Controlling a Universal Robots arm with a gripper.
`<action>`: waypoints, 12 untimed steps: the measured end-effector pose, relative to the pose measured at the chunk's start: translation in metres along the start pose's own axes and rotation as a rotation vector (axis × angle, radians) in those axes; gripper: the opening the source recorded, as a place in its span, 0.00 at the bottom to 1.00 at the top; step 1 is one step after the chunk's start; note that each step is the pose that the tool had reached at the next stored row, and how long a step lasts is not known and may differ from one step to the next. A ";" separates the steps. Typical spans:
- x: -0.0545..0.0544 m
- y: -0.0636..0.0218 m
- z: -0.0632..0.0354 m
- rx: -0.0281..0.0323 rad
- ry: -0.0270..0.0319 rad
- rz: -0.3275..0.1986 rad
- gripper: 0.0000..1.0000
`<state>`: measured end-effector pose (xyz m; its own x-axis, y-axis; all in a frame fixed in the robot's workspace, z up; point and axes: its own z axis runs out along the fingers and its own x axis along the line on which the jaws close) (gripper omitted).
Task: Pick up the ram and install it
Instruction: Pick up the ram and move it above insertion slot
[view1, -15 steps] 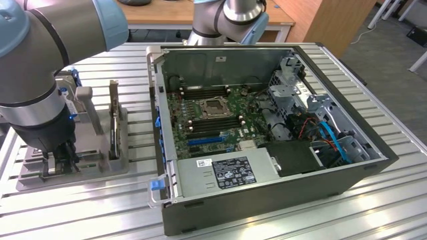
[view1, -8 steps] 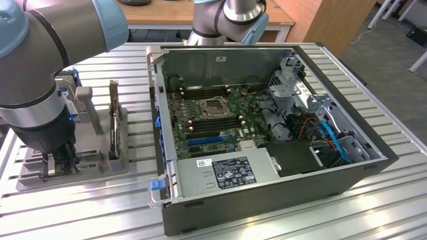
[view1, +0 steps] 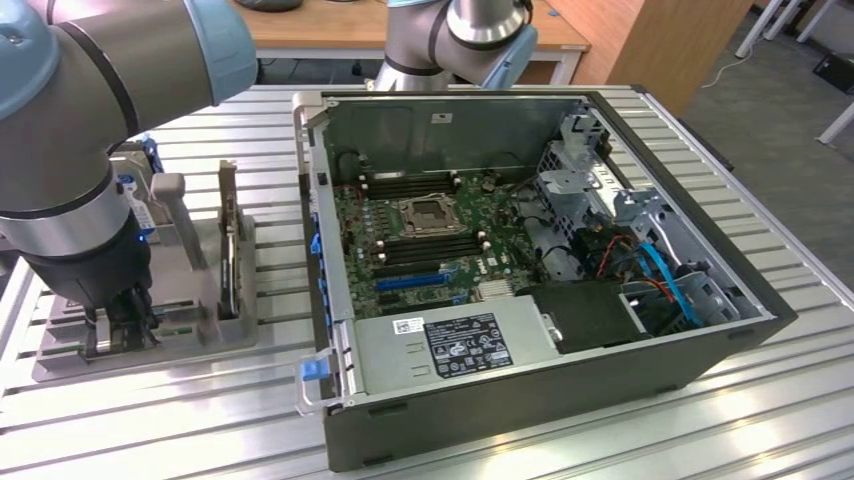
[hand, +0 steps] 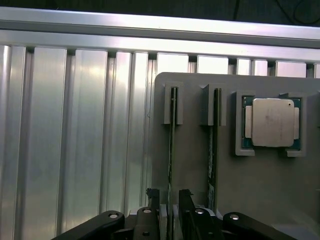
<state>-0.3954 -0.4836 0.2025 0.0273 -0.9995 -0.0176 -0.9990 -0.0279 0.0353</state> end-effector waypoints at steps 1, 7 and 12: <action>0.000 0.0000 0.0000 0.0000 0.0000 0.000 0.30; -0.001 -0.0002 0.0001 0.0002 -0.0001 0.000 0.30; -0.001 0.0000 0.0005 0.0000 0.0000 0.000 0.30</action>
<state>-0.3954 -0.4824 0.2020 0.0273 -0.9995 -0.0176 -0.9990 -0.0279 0.0353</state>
